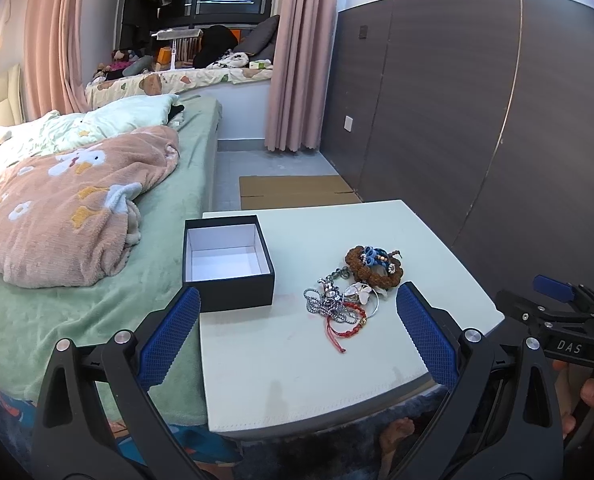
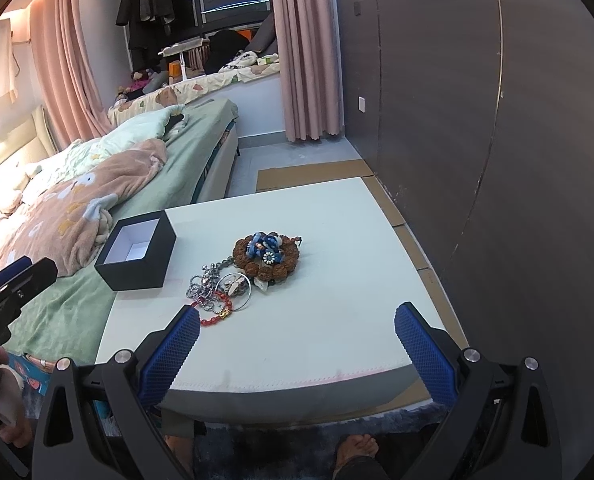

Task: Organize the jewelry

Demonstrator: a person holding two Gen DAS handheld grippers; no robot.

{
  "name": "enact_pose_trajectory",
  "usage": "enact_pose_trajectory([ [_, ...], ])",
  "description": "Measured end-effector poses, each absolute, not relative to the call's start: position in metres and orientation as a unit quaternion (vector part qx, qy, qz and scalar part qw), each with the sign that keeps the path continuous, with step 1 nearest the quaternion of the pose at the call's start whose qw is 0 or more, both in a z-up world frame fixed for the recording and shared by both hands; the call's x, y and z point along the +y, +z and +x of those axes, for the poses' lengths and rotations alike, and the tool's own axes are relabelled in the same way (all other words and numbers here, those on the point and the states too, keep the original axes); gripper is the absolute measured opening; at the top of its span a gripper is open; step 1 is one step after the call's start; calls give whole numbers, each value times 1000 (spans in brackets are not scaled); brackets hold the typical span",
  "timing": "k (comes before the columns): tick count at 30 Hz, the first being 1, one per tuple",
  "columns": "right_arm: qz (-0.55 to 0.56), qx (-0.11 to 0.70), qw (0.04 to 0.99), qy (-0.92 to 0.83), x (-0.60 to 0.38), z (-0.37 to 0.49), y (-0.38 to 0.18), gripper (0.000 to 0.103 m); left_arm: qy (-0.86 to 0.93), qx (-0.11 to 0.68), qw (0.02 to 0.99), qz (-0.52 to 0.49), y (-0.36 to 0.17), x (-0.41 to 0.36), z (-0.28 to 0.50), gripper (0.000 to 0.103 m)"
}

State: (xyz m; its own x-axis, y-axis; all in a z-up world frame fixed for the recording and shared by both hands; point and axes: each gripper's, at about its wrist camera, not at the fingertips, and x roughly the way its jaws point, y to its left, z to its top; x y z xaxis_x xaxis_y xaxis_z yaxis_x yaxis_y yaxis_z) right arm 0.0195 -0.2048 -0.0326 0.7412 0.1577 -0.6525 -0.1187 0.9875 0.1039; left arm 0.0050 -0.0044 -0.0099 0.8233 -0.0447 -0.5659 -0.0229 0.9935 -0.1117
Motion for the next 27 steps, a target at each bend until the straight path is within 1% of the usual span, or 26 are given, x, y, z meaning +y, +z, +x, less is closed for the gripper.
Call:
enact_pose_trajectory([
  [8,62,353,932,60,-224,38,-38,95,-26,306,948,-85,-20,-5,32,98],
  [10,73,356,930,56,-231,45,-41,92,-33,306,947,-90,-22,-8,39,96],
  [13,103,365,923,62,-241,56,-46,86,-41,312,944,-96,-26,-14,52,84],
  [14,115,369,920,66,-244,60,-48,86,-44,315,943,-101,-28,-15,57,82],
  [16,130,376,915,70,-248,67,-52,82,-55,325,938,-113,-33,-18,69,74],
  [20,161,388,904,78,-253,85,-62,76,-75,352,924,-128,-43,-25,97,61],
  [22,171,394,900,78,-256,94,-67,71,-81,365,917,-137,-46,-26,109,53],
  [24,186,403,893,81,-257,104,-73,68,-92,379,908,-151,-51,-27,123,47],
  [27,212,408,884,90,-261,115,-77,64,-100,396,898,-161,-54,-28,143,46],
])
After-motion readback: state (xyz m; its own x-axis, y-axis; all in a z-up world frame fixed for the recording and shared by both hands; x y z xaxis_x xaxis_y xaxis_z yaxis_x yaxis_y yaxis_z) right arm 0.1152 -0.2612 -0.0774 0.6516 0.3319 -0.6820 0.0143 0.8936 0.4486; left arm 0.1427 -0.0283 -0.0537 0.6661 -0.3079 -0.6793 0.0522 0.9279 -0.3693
